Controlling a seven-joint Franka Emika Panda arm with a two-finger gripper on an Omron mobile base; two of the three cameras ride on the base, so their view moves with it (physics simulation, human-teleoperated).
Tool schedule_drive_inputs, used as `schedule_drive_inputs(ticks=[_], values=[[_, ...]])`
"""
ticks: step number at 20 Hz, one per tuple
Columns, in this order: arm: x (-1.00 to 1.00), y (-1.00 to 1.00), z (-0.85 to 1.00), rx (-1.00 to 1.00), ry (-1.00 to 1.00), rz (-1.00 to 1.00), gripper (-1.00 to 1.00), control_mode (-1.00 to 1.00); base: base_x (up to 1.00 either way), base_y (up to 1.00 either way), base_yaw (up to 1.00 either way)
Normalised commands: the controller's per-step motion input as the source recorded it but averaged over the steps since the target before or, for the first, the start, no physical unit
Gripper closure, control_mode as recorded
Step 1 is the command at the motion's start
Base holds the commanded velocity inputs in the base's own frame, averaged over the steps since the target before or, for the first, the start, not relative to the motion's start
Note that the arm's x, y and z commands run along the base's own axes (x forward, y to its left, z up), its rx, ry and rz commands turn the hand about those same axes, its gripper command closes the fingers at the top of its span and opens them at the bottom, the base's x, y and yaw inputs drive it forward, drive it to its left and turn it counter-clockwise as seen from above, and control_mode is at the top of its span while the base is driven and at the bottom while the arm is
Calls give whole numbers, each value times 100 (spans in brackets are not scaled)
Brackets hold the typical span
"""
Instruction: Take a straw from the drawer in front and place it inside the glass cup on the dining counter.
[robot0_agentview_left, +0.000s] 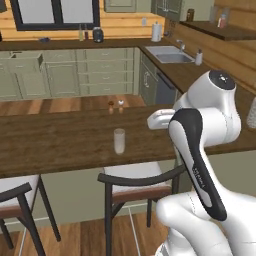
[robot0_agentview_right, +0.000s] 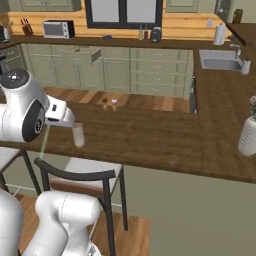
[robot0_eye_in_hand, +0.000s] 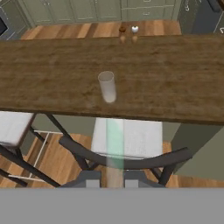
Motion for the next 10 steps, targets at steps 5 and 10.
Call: schedule_drive_inputs(ticks=[5, 10], values=[[0, 0, 0, 0, 0, 0, 100, 100, 100, 34, 0], [11, 9, 23, 1, -2, 1, 100, -100, 53, 29, 0]])
